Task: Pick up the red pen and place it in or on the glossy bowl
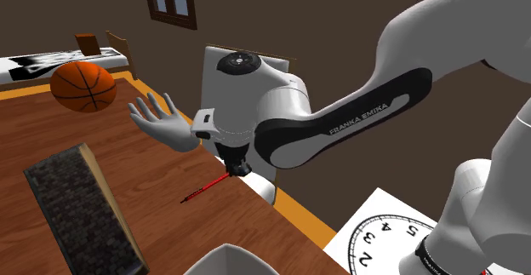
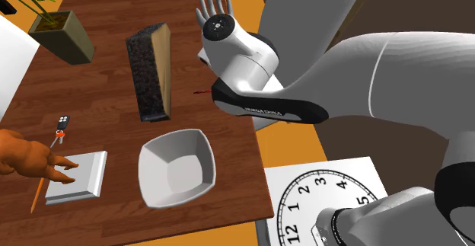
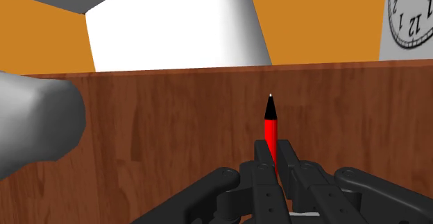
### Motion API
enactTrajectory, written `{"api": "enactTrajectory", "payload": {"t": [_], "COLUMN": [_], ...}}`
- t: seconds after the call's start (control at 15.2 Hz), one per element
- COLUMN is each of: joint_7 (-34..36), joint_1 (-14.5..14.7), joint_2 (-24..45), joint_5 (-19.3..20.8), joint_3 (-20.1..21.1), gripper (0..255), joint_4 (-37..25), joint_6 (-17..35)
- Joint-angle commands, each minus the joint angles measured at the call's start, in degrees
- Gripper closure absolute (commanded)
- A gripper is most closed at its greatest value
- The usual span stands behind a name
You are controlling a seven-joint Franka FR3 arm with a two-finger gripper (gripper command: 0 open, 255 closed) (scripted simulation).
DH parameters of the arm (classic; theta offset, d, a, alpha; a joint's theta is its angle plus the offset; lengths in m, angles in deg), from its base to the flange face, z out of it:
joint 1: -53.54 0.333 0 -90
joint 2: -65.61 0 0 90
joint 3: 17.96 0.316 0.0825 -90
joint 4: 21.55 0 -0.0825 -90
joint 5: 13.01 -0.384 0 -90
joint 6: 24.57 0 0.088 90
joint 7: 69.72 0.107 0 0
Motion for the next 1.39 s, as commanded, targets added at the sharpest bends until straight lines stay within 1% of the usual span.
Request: {"api": "enactTrajectory", "payload": {"t": [0.0, 1.12, 1.32], "joint_7": [-0.79, -5.36, -2.37], "joint_1": [-0.02, 0.14, 1.80], "joint_2": [-0.72, -4.10, -7.07], "joint_5": [-0.69, -4.22, -4.93], "joint_3": [0.02, 0.13, 1.86], "gripper": [255, 255, 255], "joint_4": [-0.81, -9.83, -7.16], "joint_6": [-1.39, -13.01, -13.94]}}
